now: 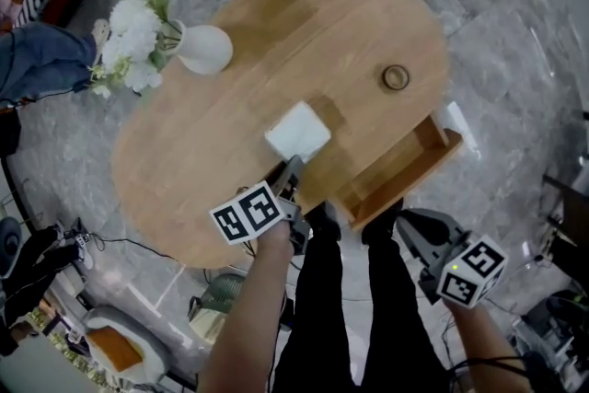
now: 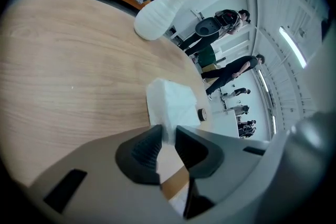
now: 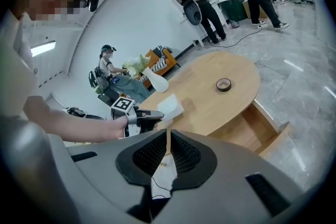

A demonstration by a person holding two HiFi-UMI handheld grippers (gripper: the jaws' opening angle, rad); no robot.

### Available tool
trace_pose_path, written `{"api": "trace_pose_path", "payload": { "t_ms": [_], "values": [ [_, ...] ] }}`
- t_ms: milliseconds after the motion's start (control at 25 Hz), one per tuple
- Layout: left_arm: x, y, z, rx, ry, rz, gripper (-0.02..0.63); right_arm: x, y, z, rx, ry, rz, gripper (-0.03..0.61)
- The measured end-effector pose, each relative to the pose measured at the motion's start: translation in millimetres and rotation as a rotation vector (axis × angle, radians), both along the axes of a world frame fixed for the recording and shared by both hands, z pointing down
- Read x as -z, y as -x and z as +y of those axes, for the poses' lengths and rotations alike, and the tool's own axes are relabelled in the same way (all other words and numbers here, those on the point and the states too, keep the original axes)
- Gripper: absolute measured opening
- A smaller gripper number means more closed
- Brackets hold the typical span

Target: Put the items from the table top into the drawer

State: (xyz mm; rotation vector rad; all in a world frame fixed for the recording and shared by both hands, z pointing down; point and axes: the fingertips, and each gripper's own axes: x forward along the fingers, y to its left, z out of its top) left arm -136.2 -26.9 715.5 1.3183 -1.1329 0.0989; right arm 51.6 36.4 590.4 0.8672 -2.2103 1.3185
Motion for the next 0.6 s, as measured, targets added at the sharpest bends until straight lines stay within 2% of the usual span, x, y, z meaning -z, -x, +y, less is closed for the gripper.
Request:
{"api": "trace_pose_path", "payload": {
  "t_ms": [280,600],
  "values": [
    [2,-32,24,-0.039,0.010,0.001,0.078,-1,-24,10,0.011,-0.003,0.008,0.043],
    [-2,-62,57,-0.027,0.028,0.019,0.078,-5,-37,24,0.037,-0.005,0.003,0.043]
  ]
}}
